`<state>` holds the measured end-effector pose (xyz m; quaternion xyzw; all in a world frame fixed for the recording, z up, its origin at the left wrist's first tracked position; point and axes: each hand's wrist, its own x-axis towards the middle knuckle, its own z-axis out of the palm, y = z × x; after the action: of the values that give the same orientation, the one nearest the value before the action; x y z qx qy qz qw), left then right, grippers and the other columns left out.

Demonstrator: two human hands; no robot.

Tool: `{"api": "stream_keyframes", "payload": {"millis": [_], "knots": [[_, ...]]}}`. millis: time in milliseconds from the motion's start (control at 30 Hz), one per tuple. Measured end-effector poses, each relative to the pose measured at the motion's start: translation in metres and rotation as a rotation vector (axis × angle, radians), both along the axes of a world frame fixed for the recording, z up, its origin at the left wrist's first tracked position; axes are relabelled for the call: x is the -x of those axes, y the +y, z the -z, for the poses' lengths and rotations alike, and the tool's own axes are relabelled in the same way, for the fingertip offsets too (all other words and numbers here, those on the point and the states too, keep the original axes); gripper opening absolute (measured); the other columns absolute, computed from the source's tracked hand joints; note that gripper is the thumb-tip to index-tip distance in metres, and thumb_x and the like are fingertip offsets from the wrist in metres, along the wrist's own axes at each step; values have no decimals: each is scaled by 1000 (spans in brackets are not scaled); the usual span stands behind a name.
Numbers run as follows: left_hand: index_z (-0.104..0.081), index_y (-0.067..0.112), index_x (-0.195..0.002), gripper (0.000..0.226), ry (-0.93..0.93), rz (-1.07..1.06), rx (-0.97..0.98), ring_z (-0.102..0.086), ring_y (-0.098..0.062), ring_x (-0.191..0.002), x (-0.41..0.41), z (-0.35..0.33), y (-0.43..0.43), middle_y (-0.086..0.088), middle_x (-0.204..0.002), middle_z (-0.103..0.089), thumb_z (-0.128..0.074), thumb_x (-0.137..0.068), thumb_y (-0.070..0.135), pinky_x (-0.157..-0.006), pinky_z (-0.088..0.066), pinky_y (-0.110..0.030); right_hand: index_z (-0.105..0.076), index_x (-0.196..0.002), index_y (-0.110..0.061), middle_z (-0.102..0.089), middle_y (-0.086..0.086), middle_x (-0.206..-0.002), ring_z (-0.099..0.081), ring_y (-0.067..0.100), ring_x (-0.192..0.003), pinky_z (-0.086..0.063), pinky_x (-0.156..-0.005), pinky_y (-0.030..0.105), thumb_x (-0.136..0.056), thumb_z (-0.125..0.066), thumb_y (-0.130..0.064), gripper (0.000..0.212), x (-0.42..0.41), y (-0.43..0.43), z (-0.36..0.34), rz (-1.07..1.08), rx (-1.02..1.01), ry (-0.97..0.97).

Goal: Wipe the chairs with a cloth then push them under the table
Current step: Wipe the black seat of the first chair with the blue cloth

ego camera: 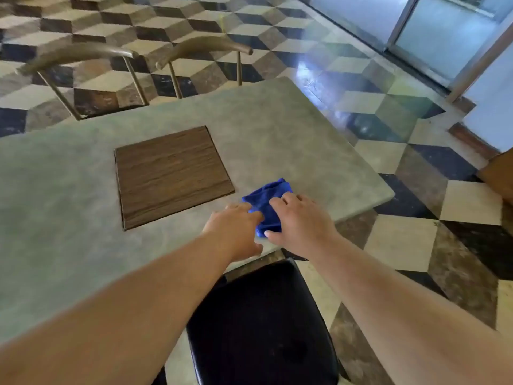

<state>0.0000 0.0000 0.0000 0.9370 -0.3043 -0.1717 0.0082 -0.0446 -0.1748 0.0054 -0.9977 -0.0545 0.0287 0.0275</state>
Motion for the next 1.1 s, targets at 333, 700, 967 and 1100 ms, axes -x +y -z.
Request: {"api": "stream_keyframes", "payload": {"millis": [333,700,967,1100], "knots": [[-58,34,-138,57,77,29,-46,-51,-18,-119,-14,49,-30,10,-125,-50,-63,-84,52,-89,-50,-39,-61,-109,-21,-58,1,-107,-57,27,-98,-48,-74,38,-89,-69,-37,27,-25,-20,74,-25,-33,48],[-50,35,-137,46,90,-214,189,-54,-19,-126,0,34,9,8,-137,-60,-61,-94,48,-85,-49,-37,-56,-94,-13,-60,2,-82,-56,29,-73,-30,-56,34,-98,-57,-19,8,-21,11,45,-83,-255,-129],[-64,46,-124,37,297,-684,541,-57,-2,-49,23,-24,97,10,-80,-66,-47,-99,24,-41,-40,-19,-47,-88,-21,-51,-9,-75,-40,19,-58,-16,-46,26,-98,-58,-22,15,-8,96,-25,-119,-460,-183],[-64,43,-117,25,267,-753,594,-61,5,-71,48,-61,169,15,-102,-69,-64,-93,36,-56,-45,-19,-48,-91,-19,-61,-1,-76,-53,25,-62,-33,-50,36,-100,-54,-25,12,7,168,-63,-186,-482,-114]]}}
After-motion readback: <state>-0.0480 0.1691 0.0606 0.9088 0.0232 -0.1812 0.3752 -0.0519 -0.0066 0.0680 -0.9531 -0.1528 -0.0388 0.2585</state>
